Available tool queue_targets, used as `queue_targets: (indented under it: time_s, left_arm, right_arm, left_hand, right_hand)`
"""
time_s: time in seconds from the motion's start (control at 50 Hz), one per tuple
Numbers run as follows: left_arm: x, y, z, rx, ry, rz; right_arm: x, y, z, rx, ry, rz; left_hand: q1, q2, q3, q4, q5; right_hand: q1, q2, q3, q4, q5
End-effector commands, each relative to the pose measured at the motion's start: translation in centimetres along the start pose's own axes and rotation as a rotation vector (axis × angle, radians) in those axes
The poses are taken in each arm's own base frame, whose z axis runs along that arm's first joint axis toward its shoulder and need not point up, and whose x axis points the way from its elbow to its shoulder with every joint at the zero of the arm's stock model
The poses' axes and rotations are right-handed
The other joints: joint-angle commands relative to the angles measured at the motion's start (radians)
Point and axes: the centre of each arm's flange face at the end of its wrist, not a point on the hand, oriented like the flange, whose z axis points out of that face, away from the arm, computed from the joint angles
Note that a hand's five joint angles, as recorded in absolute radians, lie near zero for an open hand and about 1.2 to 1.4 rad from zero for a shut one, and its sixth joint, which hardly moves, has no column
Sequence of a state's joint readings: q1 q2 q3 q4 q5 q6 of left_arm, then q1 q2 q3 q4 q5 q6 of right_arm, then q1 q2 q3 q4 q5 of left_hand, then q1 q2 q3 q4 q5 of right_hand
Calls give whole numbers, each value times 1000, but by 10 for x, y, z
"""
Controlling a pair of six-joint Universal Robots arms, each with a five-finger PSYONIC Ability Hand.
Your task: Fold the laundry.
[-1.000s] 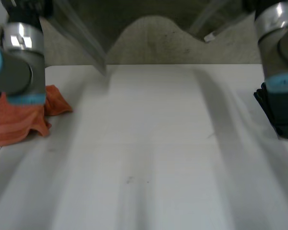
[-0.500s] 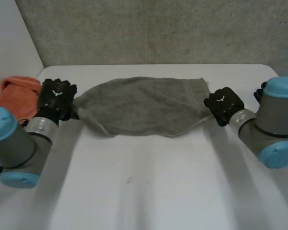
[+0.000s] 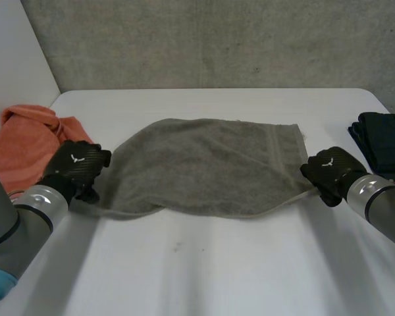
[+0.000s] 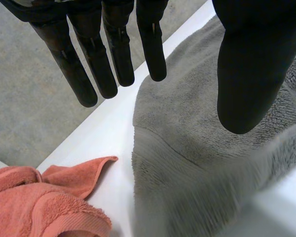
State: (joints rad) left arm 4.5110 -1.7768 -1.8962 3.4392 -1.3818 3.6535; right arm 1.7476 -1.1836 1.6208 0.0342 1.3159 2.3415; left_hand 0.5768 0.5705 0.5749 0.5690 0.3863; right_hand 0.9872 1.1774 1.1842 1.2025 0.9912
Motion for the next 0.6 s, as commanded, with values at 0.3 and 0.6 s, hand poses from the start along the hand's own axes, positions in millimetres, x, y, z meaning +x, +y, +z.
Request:
queue_targets:
  time_s: [0.3,0.6]
  left_arm:
    - [8,10,-14,-214,57,-67]
    - [16,30,-27,-262,62,-75]
  right_arm:
    - [7,15,9,-34,17,26]
    - [27,18,18,-21,127,52]
  left_hand:
    - [24,31,26,32,40]
    - [18,25,20,26,34]
  right_hand:
    - [409,219,212,194,231]
    - [409,219,212,194,231]
